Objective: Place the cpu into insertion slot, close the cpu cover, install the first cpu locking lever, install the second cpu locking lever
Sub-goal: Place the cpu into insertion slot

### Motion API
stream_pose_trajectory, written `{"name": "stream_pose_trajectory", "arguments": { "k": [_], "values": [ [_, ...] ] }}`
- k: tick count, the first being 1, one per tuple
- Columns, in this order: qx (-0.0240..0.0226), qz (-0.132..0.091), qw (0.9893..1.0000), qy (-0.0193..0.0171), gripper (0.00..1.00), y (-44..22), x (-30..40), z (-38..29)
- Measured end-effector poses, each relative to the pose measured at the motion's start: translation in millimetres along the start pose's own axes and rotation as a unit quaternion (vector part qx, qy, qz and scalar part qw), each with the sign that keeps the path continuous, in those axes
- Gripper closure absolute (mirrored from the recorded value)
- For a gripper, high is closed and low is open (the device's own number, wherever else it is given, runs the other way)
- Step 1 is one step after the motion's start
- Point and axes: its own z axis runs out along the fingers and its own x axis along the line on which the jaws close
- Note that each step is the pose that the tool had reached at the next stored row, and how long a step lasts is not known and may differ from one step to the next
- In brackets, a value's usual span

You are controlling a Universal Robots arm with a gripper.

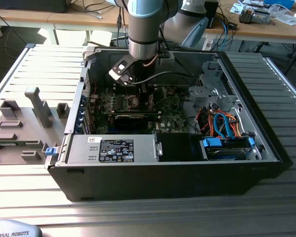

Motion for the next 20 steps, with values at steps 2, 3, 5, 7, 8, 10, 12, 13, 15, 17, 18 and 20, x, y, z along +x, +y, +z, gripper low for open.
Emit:
{"name": "stream_pose_trajectory", "arguments": {
  "k": [2,3,5,7,8,10,12,13,15,17,18,20],
  "values": [
    [0.0001,0.001,1.0000,-0.0001,0.47,0.0,1.2,0.5],
    [0.0000,0.001,1.0000,-0.0001,0.47,0.1,2.6,0.9],
    [-0.0001,0.001,1.0000,0.0000,0.47,0.1,4.9,1.6],
    [0.0000,0.001,1.0000,0.0000,0.47,-0.2,5.4,2.1],
    [0.0000,0.001,1.0000,-0.0001,0.47,-0.4,5.7,2.4],
    [0.0001,0.001,1.0000,-0.0002,0.47,-0.9,5.7,2.9],
    [0.0001,0.001,1.0000,-0.0002,0.47,-1.5,5.8,3.4],
    [0.0001,0.001,1.0000,-0.0001,0.47,-1.8,5.8,3.7],
    [0.0001,0.001,1.0000,-0.0002,0.47,-1.9,5.8,4.1],
    [0.0001,0.001,1.0000,-0.0002,0.47,-2.1,5.7,4.7],
    [0.0001,0.001,1.0000,-0.0001,0.47,-2.1,5.5,4.9],
    [-0.0001,0.001,1.0000,-0.0003,0.47,-2.1,4.7,5.3]
  ]
}}
